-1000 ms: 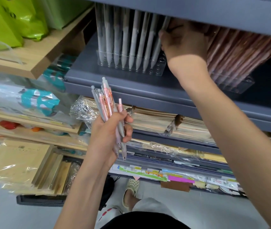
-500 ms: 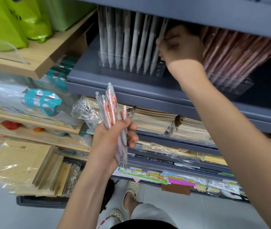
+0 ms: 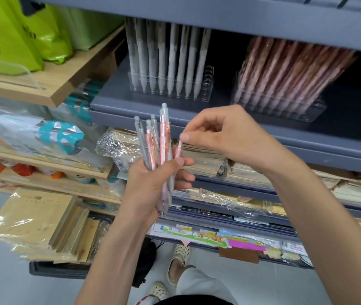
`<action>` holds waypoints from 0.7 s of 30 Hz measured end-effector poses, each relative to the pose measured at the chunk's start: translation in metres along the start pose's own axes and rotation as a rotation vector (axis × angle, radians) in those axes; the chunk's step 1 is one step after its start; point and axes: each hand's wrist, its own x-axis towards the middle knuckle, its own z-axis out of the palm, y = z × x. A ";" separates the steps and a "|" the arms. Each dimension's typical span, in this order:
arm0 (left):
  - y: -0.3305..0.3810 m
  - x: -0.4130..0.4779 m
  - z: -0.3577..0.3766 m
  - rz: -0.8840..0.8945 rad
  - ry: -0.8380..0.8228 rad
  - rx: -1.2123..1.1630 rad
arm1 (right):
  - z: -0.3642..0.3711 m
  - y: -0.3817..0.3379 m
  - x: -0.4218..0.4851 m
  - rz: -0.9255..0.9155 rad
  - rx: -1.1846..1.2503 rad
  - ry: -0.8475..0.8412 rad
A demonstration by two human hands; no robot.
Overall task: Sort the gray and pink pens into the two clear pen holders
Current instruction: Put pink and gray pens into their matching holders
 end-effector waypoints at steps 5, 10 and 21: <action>-0.006 -0.002 0.010 0.013 -0.035 0.001 | 0.002 0.006 -0.008 0.033 0.035 -0.085; -0.012 -0.003 0.025 -0.045 0.011 -0.113 | -0.005 0.017 -0.021 0.071 0.223 -0.017; -0.043 -0.003 0.051 -0.060 -0.120 0.091 | -0.043 0.044 -0.067 0.067 0.537 0.533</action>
